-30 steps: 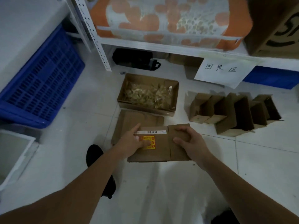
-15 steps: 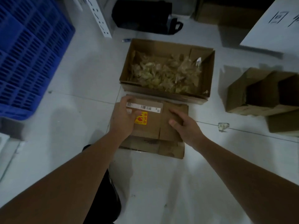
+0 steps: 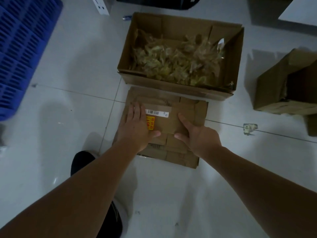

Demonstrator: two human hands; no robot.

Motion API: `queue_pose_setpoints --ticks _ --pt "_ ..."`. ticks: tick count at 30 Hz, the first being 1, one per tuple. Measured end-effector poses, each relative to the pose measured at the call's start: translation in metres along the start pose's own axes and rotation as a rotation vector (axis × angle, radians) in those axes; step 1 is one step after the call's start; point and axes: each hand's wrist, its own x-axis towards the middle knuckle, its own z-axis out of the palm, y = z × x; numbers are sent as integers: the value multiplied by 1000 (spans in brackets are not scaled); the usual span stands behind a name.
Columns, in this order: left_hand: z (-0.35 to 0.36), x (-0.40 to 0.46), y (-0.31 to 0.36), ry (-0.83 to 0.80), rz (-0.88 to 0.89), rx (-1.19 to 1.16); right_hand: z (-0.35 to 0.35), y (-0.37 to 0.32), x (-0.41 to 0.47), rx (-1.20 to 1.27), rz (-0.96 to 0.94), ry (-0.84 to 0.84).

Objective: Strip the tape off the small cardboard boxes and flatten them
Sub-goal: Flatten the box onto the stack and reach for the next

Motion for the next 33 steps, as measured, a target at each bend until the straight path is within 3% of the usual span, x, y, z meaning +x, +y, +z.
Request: queue_pose_setpoints --ticks 10,19,25,33 --pt "-15 4 18 -120 -77 -26 -7 -4 17 119 45 -74" --pt "-11 8 18 -79 -88 15 -15 -8 15 113 80 -90" --pt "-30 -18 30 147 92 130 -20 4 -19 103 -29 -8" --pt "-81 -68 74 82 168 62 -62 59 -81 177 -73 32"
